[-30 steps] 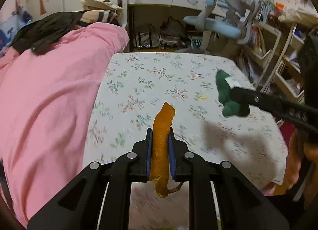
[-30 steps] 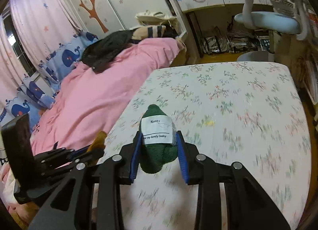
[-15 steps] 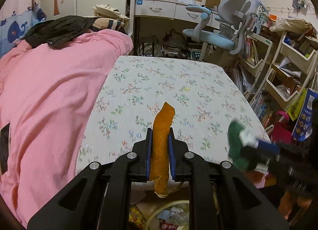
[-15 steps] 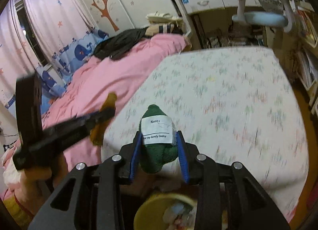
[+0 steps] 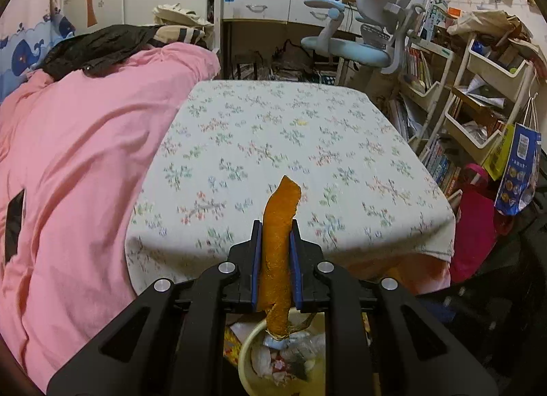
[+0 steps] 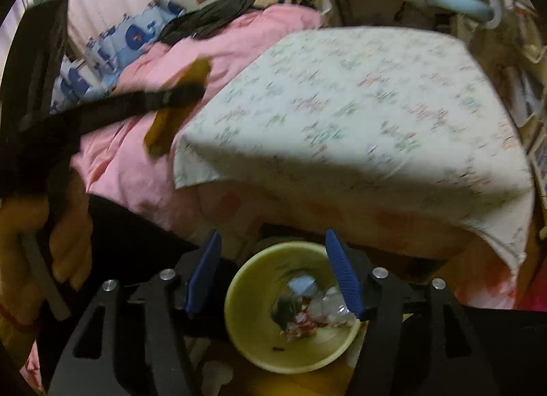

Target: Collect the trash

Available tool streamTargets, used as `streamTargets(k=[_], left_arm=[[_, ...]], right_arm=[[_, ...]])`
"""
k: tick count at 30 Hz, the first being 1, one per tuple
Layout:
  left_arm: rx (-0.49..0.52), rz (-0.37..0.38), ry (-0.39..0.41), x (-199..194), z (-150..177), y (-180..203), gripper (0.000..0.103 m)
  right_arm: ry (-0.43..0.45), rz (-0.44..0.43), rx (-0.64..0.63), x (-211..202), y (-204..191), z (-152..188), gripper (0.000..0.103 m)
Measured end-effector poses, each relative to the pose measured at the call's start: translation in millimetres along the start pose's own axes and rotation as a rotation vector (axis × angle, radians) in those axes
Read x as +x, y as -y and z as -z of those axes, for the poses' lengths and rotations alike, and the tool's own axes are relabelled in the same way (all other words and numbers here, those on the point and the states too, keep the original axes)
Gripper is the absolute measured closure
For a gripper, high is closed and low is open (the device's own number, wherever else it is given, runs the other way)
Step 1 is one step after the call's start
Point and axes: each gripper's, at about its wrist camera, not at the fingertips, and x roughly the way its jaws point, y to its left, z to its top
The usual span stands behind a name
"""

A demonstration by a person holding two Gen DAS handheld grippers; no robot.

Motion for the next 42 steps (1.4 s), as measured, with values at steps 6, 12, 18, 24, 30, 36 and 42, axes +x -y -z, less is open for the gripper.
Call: streamTargets(k=[6, 12, 18, 24, 30, 36, 42], left_arm=[[0.018, 0.019, -0.060, -3, 26, 13, 0.089], [0.008, 0.103, -0.243, 12, 73, 29, 0.086], [0.036, 0.034, -0.245, 12, 87, 33, 0.052], [0.024, -0.102, 0.005, -10, 33, 25, 0.017], [-0.034, -0.188, 0.129, 1, -28, 7, 0.008], [-0.050, -0.231, 0.183, 22, -77, -10, 0.007], [-0.061, -0.240, 0.218, 45, -119, -20, 0.007]], right_arm=[[0.139, 0.102, 0.091, -21, 21, -9, 0.029], [0.246, 0.199, 0.123, -33, 26, -13, 0.018], [0.288, 0.265, 0.077, -36, 20, -27, 0.011], [0.352, 0.338, 0.003, -44, 21, -52, 0.008], [0.371, 0.390, -0.029, -33, 29, -88, 0.008], [0.367, 0.411, -0.047, -16, 36, -123, 0.007], [0.386, 0.433, -0.063, -7, 40, -155, 0.008]])
